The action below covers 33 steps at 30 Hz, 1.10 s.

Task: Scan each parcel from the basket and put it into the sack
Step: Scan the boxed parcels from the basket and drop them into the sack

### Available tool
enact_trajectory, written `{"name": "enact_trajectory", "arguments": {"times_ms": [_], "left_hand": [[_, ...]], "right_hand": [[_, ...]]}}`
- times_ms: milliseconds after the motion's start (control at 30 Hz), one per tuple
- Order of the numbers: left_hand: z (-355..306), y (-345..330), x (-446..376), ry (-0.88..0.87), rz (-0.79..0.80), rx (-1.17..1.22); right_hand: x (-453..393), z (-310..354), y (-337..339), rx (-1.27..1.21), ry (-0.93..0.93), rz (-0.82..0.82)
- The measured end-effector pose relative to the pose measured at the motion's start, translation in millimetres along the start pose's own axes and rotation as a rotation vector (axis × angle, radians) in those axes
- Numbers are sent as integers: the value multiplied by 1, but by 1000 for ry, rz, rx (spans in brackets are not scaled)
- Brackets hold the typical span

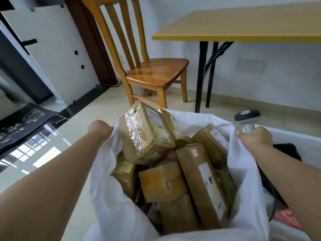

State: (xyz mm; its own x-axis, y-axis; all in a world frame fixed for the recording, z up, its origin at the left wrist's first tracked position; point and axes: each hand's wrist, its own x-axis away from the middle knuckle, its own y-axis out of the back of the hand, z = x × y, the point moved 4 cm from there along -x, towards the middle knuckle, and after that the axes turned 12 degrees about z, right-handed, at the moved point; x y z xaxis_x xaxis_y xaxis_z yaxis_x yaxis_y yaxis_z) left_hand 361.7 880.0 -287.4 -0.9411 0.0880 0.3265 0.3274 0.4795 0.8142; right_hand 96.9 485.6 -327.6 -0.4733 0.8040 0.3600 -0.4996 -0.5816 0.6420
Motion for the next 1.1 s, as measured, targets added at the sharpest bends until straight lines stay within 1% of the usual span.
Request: {"name": "enact_trajectory", "arguments": {"times_ms": [100, 133, 200, 233, 267, 300, 333, 367, 433, 533, 667, 800, 867, 967, 1033, 1100], "left_hand": [[-6, -8, -16, 38, 5, 64], [-7, -15, -18, 56, 34, 93], [-11, -21, -16, 81, 33, 151], [-11, -26, -13, 54, 44, -66], [-11, -30, -9, 33, 30, -194], [-8, -31, -6, 41, 12, -96], [-6, -32, -8, 75, -23, 168], [-1, -33, -8, 98, -62, 335], [3, -32, -9, 78, -127, 352], [7, -25, -11, 34, -172, 336], [-4, -7, 7, -18, -231, 491], [-17, 14, 36, -91, -341, 663], [-22, 26, 49, -132, -403, 712], [-27, 43, 68, -240, -504, 732], [-28, 46, 76, -298, -500, 741], [-27, 44, 84, -342, -458, 731]], "right_hand": [[-21, -1, -12, -51, -27, 59], [-27, -2, -16, -74, -39, 78], [-34, -3, -25, -93, -72, 112], [-37, -3, -30, -93, -86, 123], [-38, -3, -34, -88, -95, 125], [-38, -3, -37, -84, -97, 117], [-38, -4, -38, -80, -98, 99], [-38, -5, -39, -76, -92, 78], [-35, -7, -38, -100, -88, 36], [-31, -3, -32, -185, -65, -27], [-17, 17, -13, -273, 2, -114], [5, 35, 8, -340, 78, -156], [14, 35, 19, -381, 105, -201], [30, 31, 35, -476, 155, -247], [38, 28, 42, -498, 176, -244], [43, 26, 42, -477, 194, -220]]}}
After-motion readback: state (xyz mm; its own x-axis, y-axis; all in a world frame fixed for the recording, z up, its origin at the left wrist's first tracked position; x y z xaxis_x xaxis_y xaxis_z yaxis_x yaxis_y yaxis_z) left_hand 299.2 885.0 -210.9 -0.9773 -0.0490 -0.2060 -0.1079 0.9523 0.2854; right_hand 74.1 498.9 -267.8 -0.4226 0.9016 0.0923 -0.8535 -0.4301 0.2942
